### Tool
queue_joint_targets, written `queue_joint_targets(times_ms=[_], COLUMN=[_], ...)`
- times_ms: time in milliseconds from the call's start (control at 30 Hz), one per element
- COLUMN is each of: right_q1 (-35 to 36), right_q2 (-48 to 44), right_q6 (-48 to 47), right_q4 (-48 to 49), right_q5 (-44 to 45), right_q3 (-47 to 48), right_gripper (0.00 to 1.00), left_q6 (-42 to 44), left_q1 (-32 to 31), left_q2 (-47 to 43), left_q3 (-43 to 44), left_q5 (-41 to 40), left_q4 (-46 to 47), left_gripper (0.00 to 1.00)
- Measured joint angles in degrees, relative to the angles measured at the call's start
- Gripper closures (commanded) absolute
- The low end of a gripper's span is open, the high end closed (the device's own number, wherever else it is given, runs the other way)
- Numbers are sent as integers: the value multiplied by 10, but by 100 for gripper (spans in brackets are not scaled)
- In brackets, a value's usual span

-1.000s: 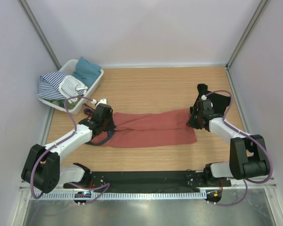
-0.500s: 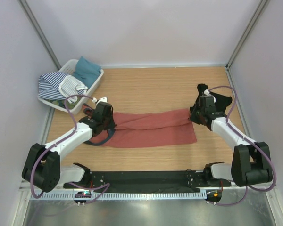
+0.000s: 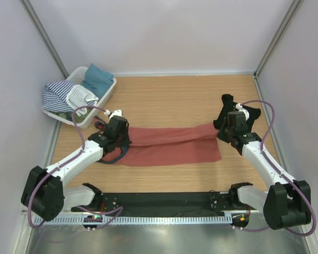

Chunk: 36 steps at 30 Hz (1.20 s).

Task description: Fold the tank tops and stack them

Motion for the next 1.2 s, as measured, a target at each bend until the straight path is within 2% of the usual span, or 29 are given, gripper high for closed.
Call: queue_joint_targets(times_ms=[533, 767, 1000, 1067, 1100, 1133, 1167, 1200], right_q1=[0, 0, 0, 0, 0, 0, 0, 0], right_q2=[-39, -66, -53, -48, -48, -48, -48, -48], right_q6=[13, 36, 60, 64, 66, 70, 70, 71], right_q4=[-22, -21, -15, -13, -13, -13, -12, -13], right_q5=[9, 10, 12, 15, 17, 18, 21, 24], right_q3=[-46, -88, -107, -110, -110, -110, -110, -110], right_gripper=[99, 99, 98, 93, 78, 64, 57, 55], left_q6=[-14, -38, -69, -77, -79, -82, -87, -89], left_q1=[-31, -46, -73, -83, -87, -91, -94, -96], left_q2=[-71, -89, -81, -80, -80, -82, -85, -92], left_q3=[-41, -84, -112, -118, -120, -122, -123, -125], left_q5=[-14, -14, -18, -23, -25, -29, -32, -35], left_q4=[-23, -26, -24, -25, -25, -25, -26, -28], left_gripper=[99, 89, 82, 72, 62, 57, 53, 46])
